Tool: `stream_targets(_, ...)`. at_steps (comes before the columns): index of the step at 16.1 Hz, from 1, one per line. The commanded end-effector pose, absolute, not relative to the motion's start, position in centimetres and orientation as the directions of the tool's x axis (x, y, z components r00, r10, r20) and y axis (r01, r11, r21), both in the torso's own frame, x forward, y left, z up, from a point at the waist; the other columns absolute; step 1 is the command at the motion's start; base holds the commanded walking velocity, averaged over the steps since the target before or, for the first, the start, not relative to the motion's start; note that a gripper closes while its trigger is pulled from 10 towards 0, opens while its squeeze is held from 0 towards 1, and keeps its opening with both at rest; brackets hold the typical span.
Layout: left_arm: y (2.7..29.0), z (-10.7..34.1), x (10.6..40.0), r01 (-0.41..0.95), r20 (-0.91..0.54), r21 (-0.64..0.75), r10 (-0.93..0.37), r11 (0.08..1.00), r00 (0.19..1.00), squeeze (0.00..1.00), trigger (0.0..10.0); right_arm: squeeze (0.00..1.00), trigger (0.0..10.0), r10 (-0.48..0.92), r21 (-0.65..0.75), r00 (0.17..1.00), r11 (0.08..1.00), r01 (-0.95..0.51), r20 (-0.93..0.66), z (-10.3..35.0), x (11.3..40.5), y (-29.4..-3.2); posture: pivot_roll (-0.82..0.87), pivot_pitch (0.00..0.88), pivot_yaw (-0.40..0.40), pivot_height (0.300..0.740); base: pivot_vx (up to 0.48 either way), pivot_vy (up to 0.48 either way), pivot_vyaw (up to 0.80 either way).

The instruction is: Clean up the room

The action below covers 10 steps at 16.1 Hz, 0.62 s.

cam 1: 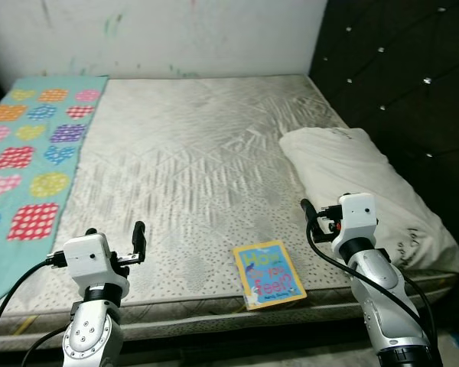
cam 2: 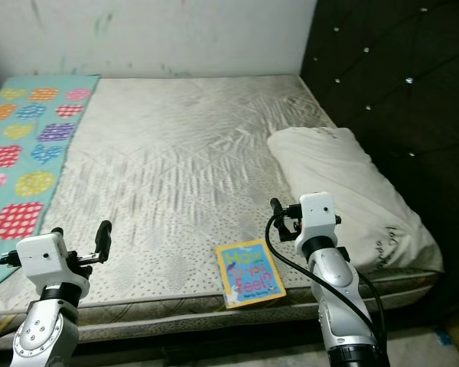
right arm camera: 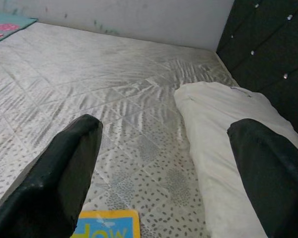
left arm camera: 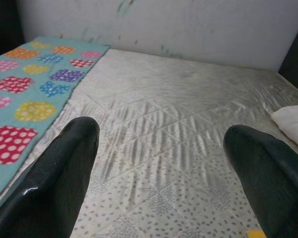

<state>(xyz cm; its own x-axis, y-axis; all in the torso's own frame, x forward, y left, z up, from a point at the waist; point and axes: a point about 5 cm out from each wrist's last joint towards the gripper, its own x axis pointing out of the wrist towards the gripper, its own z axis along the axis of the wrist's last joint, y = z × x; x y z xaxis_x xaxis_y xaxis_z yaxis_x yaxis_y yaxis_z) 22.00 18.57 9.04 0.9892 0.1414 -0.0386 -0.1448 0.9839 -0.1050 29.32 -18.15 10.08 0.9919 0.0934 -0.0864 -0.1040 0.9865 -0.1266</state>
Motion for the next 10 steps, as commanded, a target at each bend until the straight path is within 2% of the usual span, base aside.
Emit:
stream_targets(1,18.66,8.81,21.94,-0.151,-0.047,-0.104,0.147,0.983,0.988,0.00,10.0,0.00,10.0,0.095,-0.139,0.993,0.985,-0.105,-0.074,10.33,29.39,-18.15,0.02,0.000,-0.005,0.720,0.000,0.000,0.00)
stream_targets(8,18.56,8.75,21.89,-0.152,-0.052,-0.108,0.147,0.983,0.988,0.00,10.0,0.00,10.0,0.105,-0.143,0.991,0.983,-0.115,-0.078,10.23,29.26,-17.99,0.02,0.000,-0.005,0.625,0.000,0.000,0.00)
stream_targets(10,18.51,8.79,21.86,-0.153,-0.051,-0.109,0.148,0.982,0.988,0.00,10.0,0.00,10.0,0.107,-0.143,0.991,0.983,-0.117,-0.076,10.27,29.26,-18.00,0.02,0.000,-0.008,0.620,0.000,0.000,0.00)
